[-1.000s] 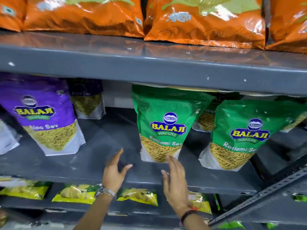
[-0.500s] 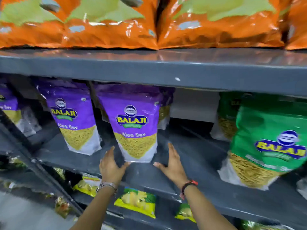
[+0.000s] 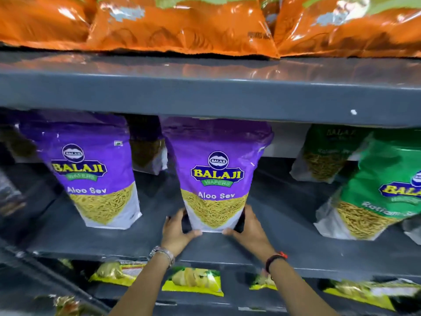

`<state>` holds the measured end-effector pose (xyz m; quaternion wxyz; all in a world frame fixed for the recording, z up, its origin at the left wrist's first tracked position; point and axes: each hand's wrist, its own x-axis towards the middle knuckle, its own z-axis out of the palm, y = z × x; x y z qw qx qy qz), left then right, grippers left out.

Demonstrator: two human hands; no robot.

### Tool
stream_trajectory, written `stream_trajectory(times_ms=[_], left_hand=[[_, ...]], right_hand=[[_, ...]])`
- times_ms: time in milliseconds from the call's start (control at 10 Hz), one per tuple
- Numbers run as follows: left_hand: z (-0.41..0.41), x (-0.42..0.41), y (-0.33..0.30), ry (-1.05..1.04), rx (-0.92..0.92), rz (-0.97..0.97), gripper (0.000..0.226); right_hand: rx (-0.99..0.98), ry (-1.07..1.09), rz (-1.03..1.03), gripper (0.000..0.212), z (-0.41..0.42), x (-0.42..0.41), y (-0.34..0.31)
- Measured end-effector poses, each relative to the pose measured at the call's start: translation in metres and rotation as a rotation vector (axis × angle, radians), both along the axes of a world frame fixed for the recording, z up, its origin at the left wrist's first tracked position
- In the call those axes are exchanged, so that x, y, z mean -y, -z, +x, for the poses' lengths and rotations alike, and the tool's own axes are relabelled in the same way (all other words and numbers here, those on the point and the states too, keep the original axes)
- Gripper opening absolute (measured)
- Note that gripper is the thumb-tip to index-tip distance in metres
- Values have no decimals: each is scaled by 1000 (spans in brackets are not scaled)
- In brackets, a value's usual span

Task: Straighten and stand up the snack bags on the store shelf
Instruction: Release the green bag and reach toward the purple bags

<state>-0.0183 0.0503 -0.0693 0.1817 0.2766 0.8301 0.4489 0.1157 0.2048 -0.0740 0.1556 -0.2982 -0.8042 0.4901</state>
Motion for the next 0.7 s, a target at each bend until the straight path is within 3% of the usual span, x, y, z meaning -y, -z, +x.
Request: stream_trajectory(times_ms=[100, 200, 400, 600, 700], left_hand=[[2, 0, 2, 25, -94, -50, 92], [-3, -1, 7, 23, -116, -83, 90], [-4, -2, 11, 16, -149, -119, 69], [-1, 6, 13, -3, -153, -1, 83], [5, 21, 13, -68, -490, 6, 85]], right_hand=[[15, 13, 32, 78, 1, 4, -2], [11, 72, 118, 72, -1, 9, -1], [24, 100, 108, 71, -1, 12, -2], [-27, 136, 8, 98, 8, 16, 1], [-139, 301, 28, 87, 24, 30, -9]])
